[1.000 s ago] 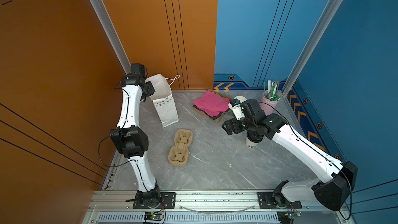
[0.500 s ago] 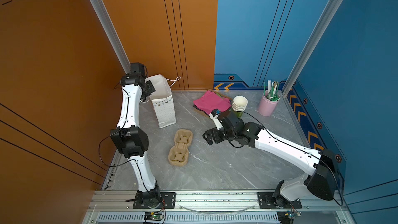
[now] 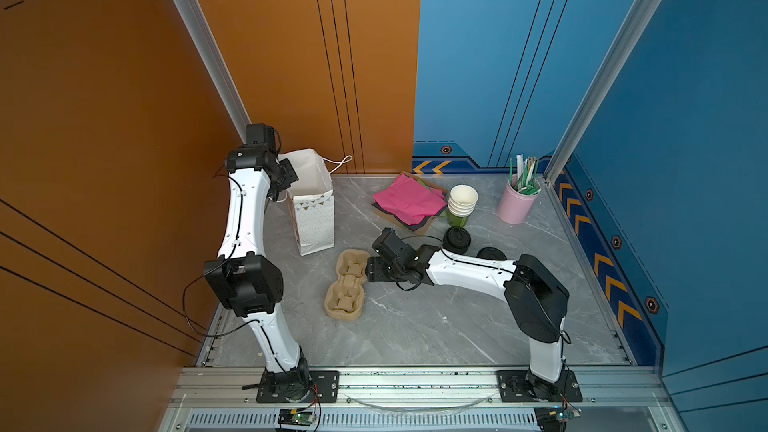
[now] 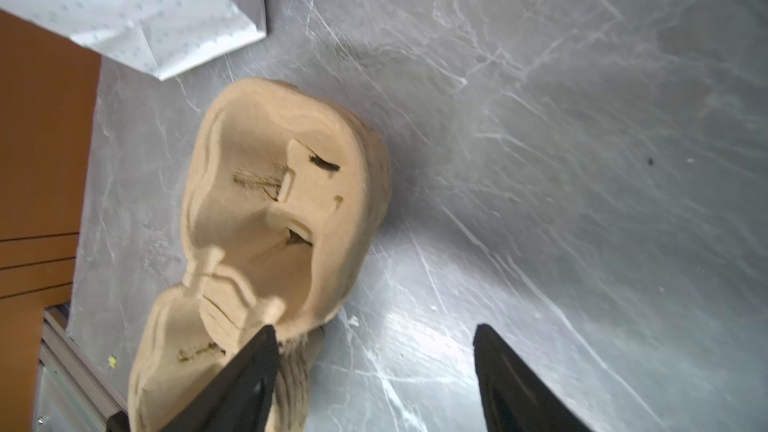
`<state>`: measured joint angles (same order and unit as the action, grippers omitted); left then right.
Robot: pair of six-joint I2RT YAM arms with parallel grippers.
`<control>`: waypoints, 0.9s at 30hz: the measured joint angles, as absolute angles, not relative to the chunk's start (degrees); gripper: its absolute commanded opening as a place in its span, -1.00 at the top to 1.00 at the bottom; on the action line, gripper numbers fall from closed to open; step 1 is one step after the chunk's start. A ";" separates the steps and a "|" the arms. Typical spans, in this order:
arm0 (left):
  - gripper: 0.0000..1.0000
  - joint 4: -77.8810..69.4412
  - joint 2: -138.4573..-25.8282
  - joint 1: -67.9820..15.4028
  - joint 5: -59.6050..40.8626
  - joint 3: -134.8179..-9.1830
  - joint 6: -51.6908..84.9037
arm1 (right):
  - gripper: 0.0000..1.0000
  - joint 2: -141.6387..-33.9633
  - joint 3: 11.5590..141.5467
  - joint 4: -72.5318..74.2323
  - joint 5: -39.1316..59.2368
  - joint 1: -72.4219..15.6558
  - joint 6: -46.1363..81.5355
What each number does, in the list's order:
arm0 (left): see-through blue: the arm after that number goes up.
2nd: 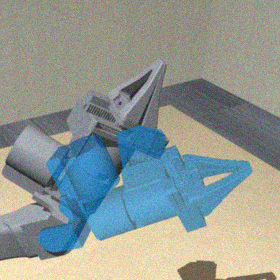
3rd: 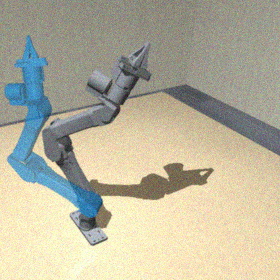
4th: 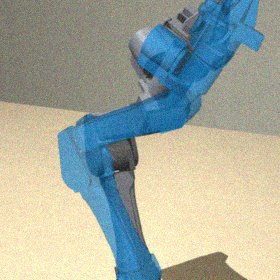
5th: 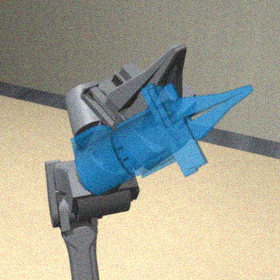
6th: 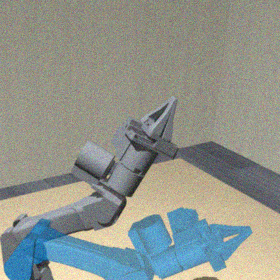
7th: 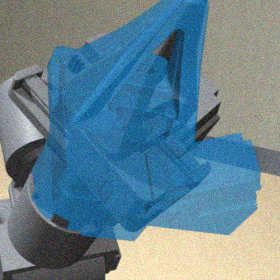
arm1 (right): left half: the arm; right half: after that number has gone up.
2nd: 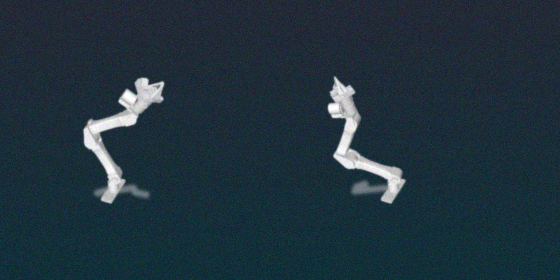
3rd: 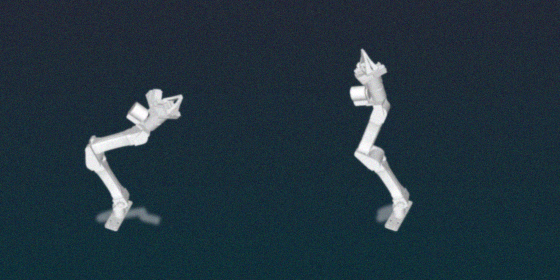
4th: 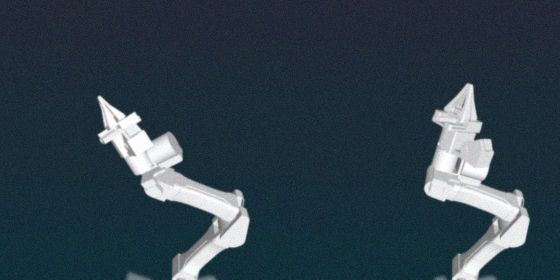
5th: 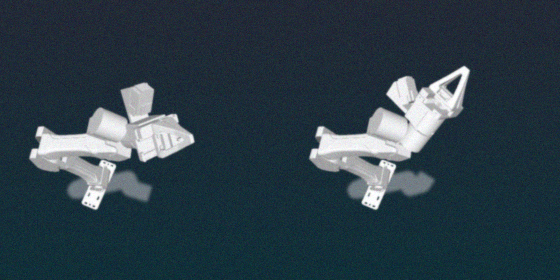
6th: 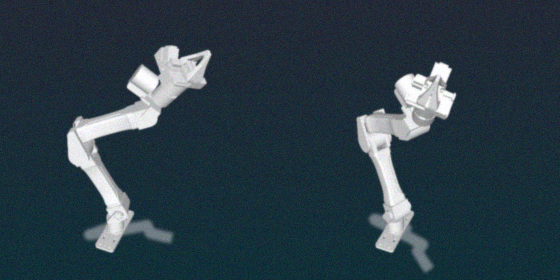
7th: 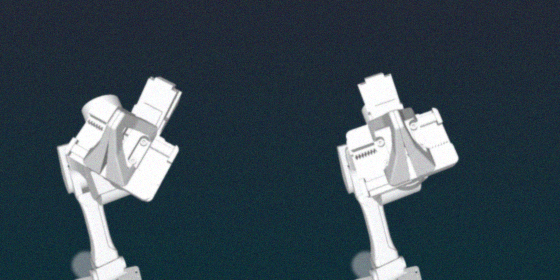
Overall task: Pack the takeout coffee
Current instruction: 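Lower the right gripper onto the tan pulp carrier's divider and close it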
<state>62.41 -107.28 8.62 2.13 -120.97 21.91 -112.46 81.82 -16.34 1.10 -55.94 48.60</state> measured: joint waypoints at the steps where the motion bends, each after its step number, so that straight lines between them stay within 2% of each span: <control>1: 1.00 62.41 -106.76 8.64 2.02 -120.49 21.87 | -0.44 -113.34 82.72 -15.75 1.19 -55.94 49.30; 5: 1.00 62.00 -104.33 8.91 1.65 -117.32 21.85 | -0.34 -116.42 86.24 -15.25 1.17 -55.94 50.57; 14: 1.00 58.37 -96.77 10.09 0.38 -106.89 21.96 | 0.06 -123.13 91.96 -18.06 -0.84 -55.94 50.87; 22: 1.00 56.40 -93.56 10.09 -0.38 -103.11 21.98 | 0.52 -125.93 97.14 -22.31 -3.33 -55.90 47.57; 27: 1.00 55.46 -91.59 10.09 -1.37 -100.05 22.41 | 0.63 -125.91 97.49 -23.49 -2.87 -55.02 44.71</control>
